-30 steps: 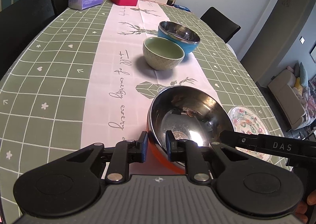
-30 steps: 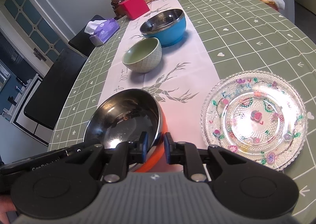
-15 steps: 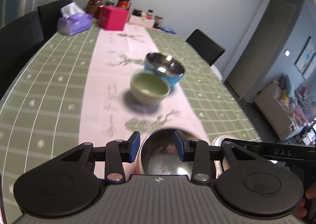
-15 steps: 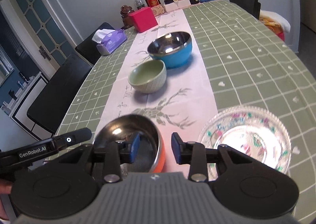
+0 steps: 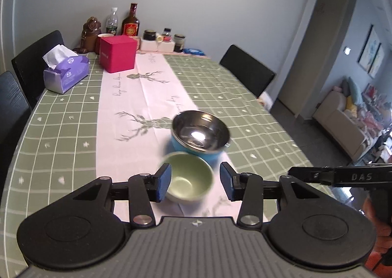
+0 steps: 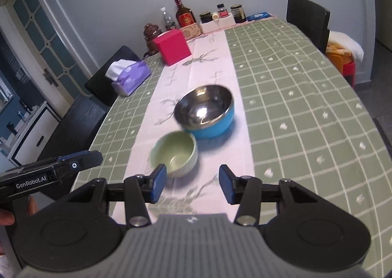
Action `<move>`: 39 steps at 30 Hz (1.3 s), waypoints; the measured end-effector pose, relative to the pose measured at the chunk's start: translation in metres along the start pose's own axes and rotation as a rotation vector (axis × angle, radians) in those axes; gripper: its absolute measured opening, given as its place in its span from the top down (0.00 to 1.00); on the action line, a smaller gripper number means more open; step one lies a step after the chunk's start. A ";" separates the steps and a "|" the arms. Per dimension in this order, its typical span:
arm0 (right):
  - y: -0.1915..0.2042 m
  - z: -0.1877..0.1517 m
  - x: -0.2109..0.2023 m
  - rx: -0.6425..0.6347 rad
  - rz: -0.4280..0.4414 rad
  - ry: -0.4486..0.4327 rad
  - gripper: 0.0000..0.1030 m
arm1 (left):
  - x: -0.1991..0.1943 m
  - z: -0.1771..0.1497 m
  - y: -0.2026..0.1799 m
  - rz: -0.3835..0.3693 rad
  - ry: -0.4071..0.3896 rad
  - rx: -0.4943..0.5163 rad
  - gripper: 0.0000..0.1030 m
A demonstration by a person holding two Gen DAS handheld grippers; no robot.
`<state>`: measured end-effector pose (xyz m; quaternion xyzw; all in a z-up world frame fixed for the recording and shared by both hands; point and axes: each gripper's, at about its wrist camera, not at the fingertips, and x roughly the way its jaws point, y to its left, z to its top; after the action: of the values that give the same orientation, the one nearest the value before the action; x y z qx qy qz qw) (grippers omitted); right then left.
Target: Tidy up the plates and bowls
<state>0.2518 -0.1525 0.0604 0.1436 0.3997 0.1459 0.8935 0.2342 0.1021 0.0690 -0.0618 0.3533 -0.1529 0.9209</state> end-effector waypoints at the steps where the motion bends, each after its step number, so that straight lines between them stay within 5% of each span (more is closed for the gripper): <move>1: -0.004 0.008 0.007 0.017 0.001 0.006 0.54 | 0.008 0.006 0.002 0.001 0.010 -0.003 0.51; 6: -0.023 0.043 0.043 0.103 -0.015 0.018 0.57 | 0.052 0.029 0.014 0.040 0.073 0.043 0.51; 10: -0.031 0.060 0.075 0.096 -0.064 0.042 0.61 | 0.087 0.041 0.024 0.050 0.129 -0.028 0.51; 15: -0.033 0.070 0.119 0.069 -0.031 0.137 0.69 | 0.122 0.054 0.024 0.053 0.155 -0.072 0.51; 24: -0.043 0.079 0.161 0.129 -0.077 0.165 0.69 | 0.173 0.053 0.020 0.104 0.202 -0.082 0.52; 39: -0.049 0.077 0.183 0.201 -0.102 0.187 0.83 | 0.196 0.046 0.011 0.149 0.251 -0.087 0.85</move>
<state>0.4337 -0.1394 -0.0316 0.1975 0.5007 0.0723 0.8397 0.4057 0.0495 -0.0227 -0.0559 0.4755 -0.0753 0.8747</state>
